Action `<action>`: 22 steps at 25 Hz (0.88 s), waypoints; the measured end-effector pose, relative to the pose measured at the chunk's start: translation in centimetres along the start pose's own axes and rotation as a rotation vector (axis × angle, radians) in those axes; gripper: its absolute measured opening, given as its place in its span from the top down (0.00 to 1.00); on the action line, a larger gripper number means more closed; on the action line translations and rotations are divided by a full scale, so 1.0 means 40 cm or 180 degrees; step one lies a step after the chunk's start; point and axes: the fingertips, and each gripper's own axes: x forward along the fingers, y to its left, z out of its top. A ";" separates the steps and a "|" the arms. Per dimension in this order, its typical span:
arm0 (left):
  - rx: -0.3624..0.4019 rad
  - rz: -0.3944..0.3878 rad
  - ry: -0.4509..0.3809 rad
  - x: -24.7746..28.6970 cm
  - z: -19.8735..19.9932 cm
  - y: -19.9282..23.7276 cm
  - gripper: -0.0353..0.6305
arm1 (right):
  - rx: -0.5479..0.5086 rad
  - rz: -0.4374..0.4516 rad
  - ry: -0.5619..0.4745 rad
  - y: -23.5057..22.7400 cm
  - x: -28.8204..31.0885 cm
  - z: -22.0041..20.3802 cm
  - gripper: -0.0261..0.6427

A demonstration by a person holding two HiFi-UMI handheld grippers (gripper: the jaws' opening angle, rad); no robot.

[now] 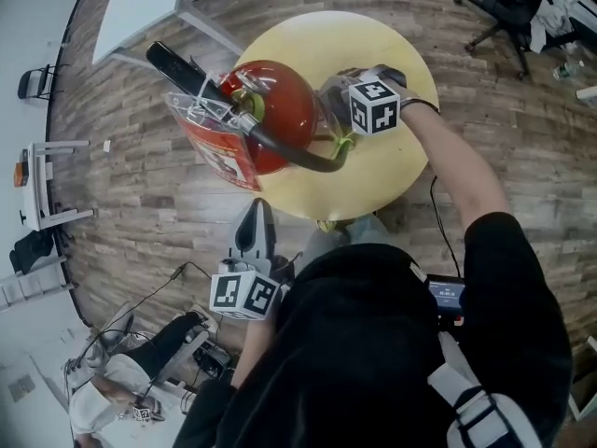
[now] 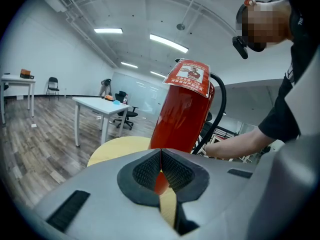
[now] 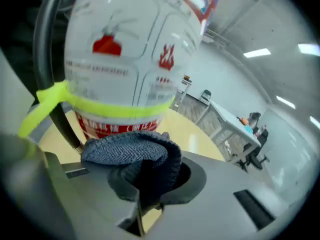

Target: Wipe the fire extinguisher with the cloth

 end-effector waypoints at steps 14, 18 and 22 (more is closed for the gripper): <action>0.0026 -0.0395 0.0298 0.013 -0.068 -0.036 0.91 | 0.2345 0.0140 -0.0531 0.369 -0.088 -0.018 0.88; 0.0045 -0.0660 0.0231 -0.026 -0.035 -0.082 0.91 | 0.2713 0.0142 -0.0531 0.488 -0.119 0.064 0.88; 0.0096 -0.0886 0.0018 -0.168 -0.077 -0.075 0.91 | 0.3095 -0.0576 -0.0815 0.589 -0.191 0.177 0.88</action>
